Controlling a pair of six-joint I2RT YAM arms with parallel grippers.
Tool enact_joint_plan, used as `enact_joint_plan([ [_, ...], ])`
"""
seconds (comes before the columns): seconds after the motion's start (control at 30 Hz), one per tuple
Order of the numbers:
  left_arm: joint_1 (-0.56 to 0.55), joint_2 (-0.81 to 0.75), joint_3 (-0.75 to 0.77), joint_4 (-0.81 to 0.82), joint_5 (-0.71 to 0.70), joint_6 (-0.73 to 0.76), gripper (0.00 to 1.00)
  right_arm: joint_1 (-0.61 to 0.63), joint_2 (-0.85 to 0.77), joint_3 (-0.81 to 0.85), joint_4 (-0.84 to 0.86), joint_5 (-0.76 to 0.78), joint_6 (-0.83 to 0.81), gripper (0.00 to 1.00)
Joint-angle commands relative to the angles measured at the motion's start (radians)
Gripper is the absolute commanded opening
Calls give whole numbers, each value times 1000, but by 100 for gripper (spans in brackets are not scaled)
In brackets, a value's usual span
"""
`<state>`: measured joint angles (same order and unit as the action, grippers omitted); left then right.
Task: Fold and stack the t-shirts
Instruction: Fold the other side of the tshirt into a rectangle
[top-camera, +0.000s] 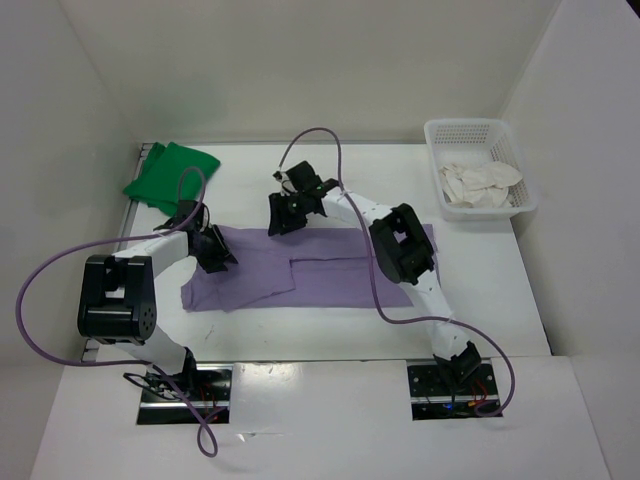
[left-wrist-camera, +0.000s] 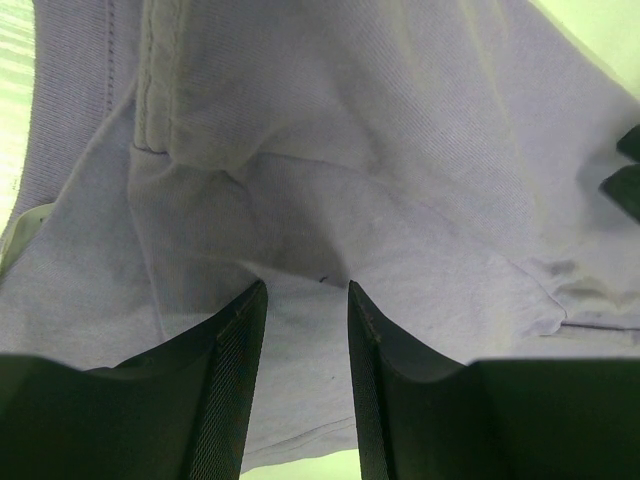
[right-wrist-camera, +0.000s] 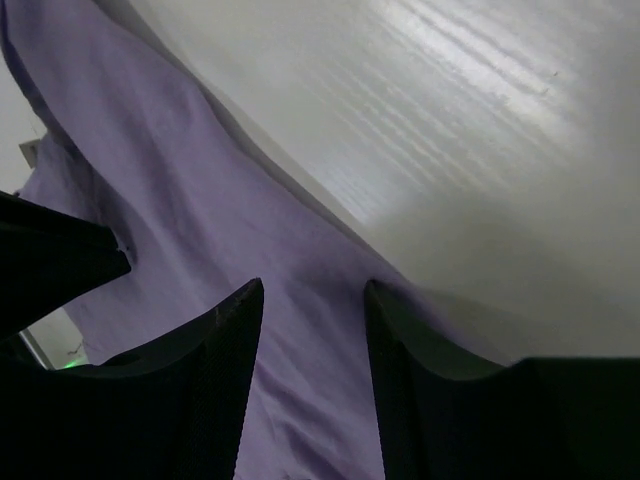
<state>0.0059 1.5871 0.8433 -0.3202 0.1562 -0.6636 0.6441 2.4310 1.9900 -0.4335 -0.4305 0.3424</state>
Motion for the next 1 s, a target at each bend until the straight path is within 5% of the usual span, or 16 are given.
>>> enact_joint_plan([
  [0.0,11,8,-27,-2,-18,-10,46,8,36,47,-24,12,-17,51],
  [0.27,11,8,-36,-2,-9,-10,45,8,45,56,27,108,30,43],
  [0.43,11,17,-46,-2,-9,-10,45,8,-1,29,27,231,21,60],
  [0.67,11,-3,-46,7,-9,-19,45,8,-53,-36,90,213,-8,76],
  [0.8,11,-3,-46,7,-9,-19,45,8,43,61,0,145,-8,74],
  [0.97,11,-3,-46,7,-9,-19,45,8,2,-34,51,18,-8,61],
])
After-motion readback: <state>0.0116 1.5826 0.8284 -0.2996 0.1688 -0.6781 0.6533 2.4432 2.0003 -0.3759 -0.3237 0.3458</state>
